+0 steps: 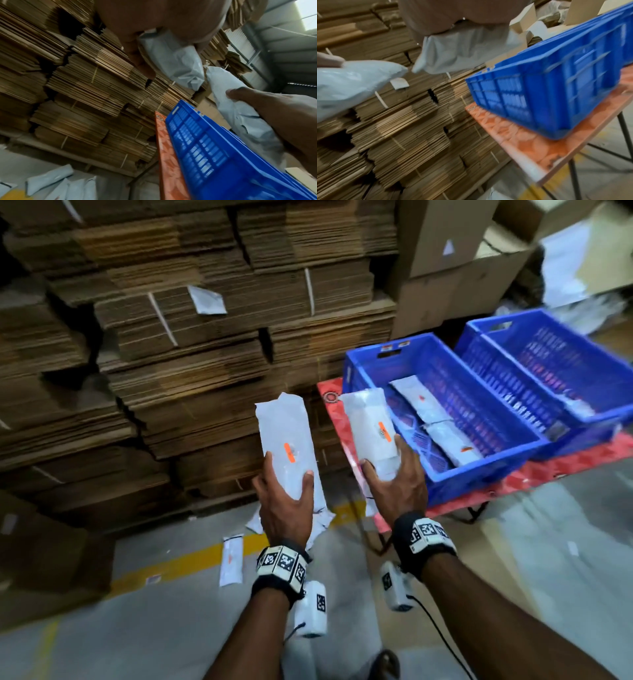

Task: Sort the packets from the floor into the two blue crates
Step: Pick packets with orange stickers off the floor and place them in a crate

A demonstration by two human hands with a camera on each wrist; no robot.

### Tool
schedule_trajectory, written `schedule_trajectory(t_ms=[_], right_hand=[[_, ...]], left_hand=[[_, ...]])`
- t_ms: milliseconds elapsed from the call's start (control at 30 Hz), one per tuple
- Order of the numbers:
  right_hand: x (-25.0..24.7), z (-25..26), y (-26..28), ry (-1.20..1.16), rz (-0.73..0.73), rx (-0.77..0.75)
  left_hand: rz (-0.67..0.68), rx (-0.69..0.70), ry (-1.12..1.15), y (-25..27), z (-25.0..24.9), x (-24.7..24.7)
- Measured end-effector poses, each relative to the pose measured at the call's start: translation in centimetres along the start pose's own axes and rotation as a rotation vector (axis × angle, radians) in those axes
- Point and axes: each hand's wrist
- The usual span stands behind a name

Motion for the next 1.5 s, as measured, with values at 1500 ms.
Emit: schedule_trajectory(t_ms=[1500], right_hand=[[-0.3, -21.3, -31.7, 0.511, 1.009, 0.510]], left_hand=[[0.547, -0.385, -0.230, -15.0, -14.0, 43.4]])
Point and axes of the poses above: each hand's wrist, its own y-axis away from the middle knuckle, its own x-axis out of the palm, z = x × y, and after that the axes turned 4 degrees about -z, right-handed
